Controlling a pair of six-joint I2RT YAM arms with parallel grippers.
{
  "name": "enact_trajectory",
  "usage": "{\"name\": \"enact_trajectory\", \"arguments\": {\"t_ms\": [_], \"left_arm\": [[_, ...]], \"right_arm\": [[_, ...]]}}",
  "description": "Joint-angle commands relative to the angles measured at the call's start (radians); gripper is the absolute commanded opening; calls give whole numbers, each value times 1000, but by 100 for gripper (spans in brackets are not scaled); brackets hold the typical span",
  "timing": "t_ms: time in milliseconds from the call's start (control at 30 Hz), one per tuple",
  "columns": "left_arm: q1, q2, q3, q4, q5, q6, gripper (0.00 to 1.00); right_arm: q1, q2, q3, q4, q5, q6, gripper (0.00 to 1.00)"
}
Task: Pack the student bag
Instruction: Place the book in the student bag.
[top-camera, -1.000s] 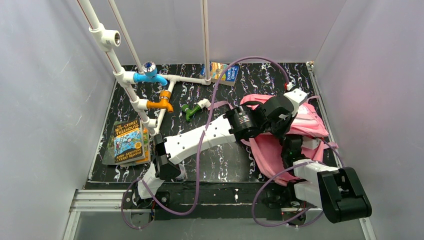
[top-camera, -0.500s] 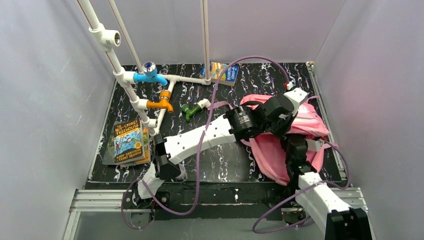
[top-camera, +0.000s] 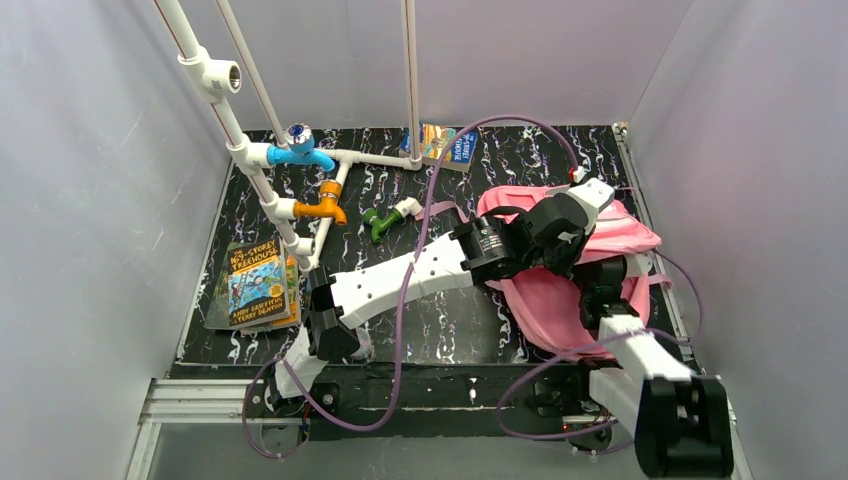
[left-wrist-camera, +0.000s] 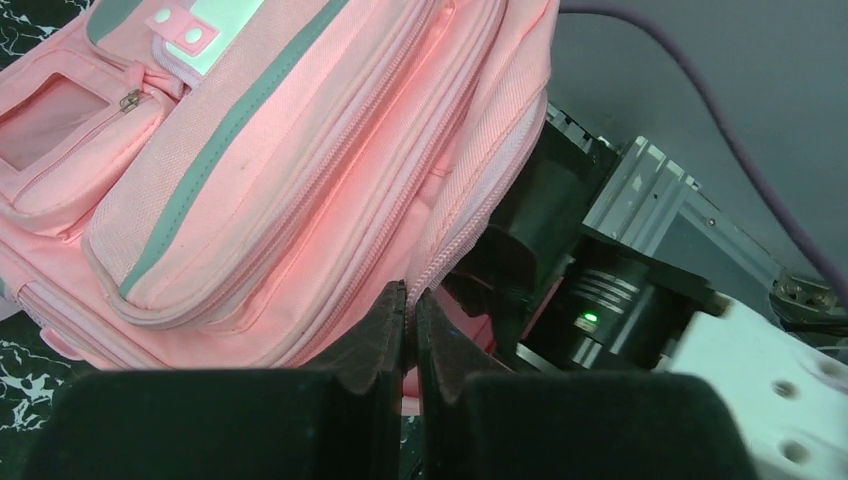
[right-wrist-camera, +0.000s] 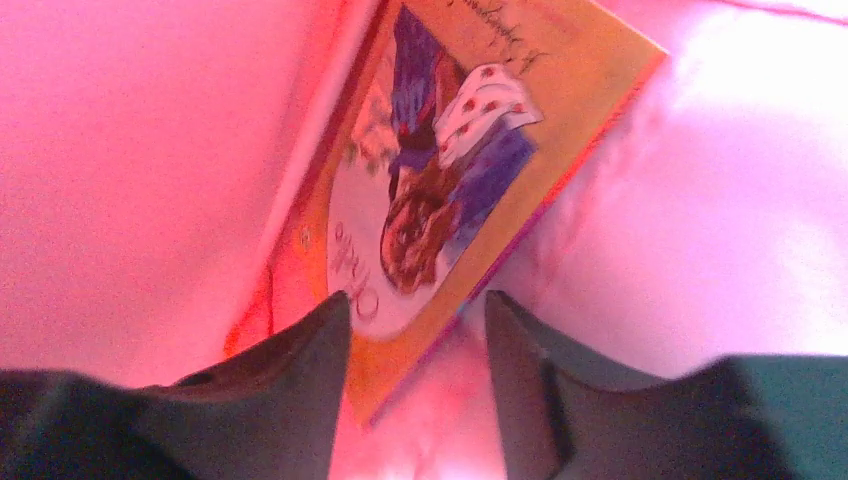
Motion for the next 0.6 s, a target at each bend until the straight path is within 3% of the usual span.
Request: {"name": "enact_trajectory", "arguments": {"t_ms": [0, 100, 267, 433, 567], "left_arm": [[5, -101, -41, 27, -42, 22, 0], [25, -105, -68, 41, -42, 12, 0], [64, -110, -101, 59, -21, 1, 0], [66, -121, -147, 74, -9, -1, 0], [65, -127, -201, 100, 37, -21, 0]], "right_arm": [[-8, -296, 135, -626, -32, -64, 69], [-8, -489, 212, -1022, -48, -67, 84], [-7, -594, 415, -1455, -82, -162, 88], [-6, -575, 763, -1722, -98, -267, 88], [-7, -492, 1057, -1834, -154, -421, 88]]}}
